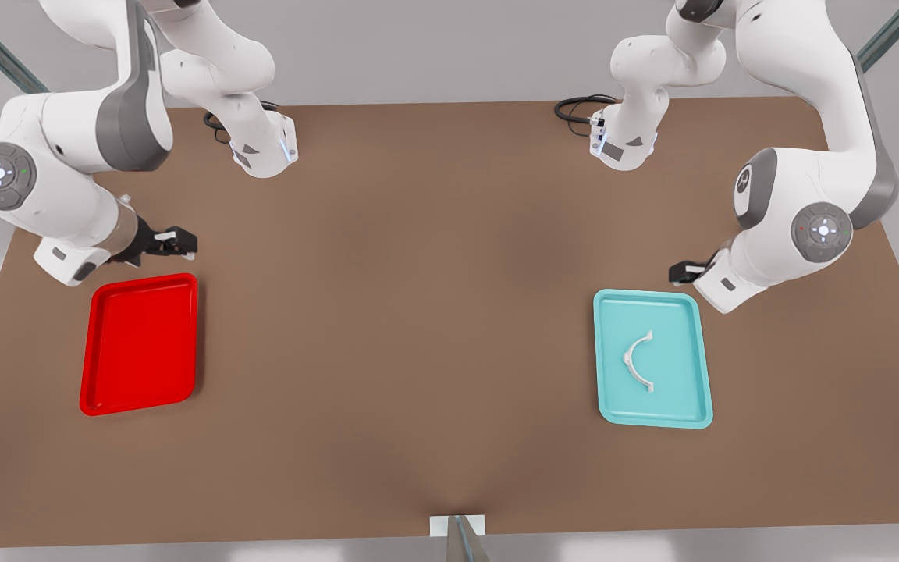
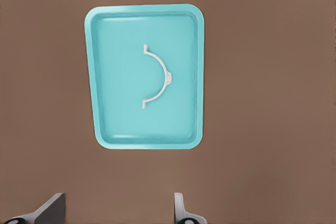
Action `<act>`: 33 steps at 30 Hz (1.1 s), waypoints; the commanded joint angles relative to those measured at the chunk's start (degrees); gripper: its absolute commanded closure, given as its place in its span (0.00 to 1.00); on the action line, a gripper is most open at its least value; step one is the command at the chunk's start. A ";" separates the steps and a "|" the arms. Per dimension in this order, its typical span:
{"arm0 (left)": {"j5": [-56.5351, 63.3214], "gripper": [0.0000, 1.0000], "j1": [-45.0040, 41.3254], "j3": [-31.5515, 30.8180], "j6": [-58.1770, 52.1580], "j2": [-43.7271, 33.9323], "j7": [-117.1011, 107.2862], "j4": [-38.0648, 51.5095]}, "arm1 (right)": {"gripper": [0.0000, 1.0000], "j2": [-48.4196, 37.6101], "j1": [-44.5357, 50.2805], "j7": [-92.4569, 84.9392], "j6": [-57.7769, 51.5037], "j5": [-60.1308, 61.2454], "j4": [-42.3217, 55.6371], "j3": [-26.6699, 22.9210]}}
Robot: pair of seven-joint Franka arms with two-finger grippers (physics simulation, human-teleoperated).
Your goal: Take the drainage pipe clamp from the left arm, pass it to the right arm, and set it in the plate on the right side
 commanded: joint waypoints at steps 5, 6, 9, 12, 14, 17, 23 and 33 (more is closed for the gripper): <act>0.61 0.00 -0.79 0.08 14.28 11.18 -13.13 0.55 | 0.00 0.28 0.49 -2.19 3.81 0.83 -0.18 -0.02; 0.61 0.00 -0.70 0.34 18.95 15.13 -16.40 0.64 | 0.00 0.36 0.49 -2.19 3.81 0.83 -0.26 -0.02; 0.52 0.00 0.00 1.04 22.99 26.47 -24.74 8.28 | 0.00 0.36 0.40 -2.28 4.69 0.83 -1.05 -0.02; -0.01 0.00 1.32 1.04 32.66 29.91 -27.56 6.88 | 0.00 0.28 0.22 -2.28 5.48 0.83 -1.85 -0.02; 0.26 0.00 1.14 0.96 33.19 29.91 -31.34 5.74 | 0.00 0.19 0.22 -2.28 5.92 0.83 -2.63 -0.02; 0.17 0.00 0.61 0.78 35.39 30.17 -40.73 4.07 | 0.00 0.01 0.22 -2.28 6.27 0.83 -3.16 -0.02; 0.17 0.00 0.53 0.78 35.74 30.61 -53.31 1.69 | 0.00 -0.08 0.31 -2.36 6.71 0.65 -4.04 0.07; 0.08 0.00 0.88 0.78 39.34 32.72 -49.80 0.64 | 0.00 -0.43 0.22 -2.80 7.15 0.74 -5.71 0.07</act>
